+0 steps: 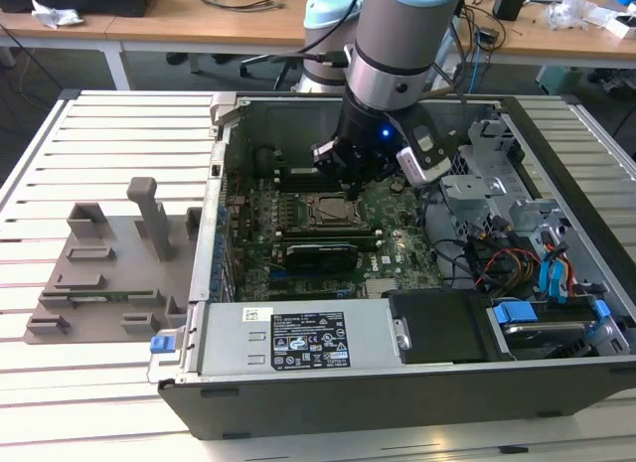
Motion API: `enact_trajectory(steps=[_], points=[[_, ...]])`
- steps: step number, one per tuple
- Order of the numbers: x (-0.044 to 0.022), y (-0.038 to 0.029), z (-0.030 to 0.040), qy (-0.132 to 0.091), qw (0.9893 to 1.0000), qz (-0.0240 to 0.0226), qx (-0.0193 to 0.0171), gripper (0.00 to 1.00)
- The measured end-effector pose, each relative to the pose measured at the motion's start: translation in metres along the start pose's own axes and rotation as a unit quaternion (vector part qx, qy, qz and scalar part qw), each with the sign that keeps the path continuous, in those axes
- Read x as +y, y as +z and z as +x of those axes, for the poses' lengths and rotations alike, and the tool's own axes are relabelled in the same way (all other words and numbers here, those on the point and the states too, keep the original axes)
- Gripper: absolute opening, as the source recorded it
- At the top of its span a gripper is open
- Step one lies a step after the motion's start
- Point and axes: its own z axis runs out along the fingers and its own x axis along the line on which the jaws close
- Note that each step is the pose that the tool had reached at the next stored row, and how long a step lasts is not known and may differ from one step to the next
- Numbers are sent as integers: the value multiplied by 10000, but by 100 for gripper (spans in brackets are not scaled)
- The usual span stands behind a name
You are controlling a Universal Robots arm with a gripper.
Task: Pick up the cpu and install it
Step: 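Install the second cpu locking lever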
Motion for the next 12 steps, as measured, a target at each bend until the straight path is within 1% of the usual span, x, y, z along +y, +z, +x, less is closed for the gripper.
enact_trajectory(steps=[4,7,9,12], points=[[-20,88,1,0,10000,-1,0,11],[-30,132,0,0,10000,0,1,11],[-34,149,0,0,10000,0,1,11],[-46,225,-3,0,10000,0,1,11]])
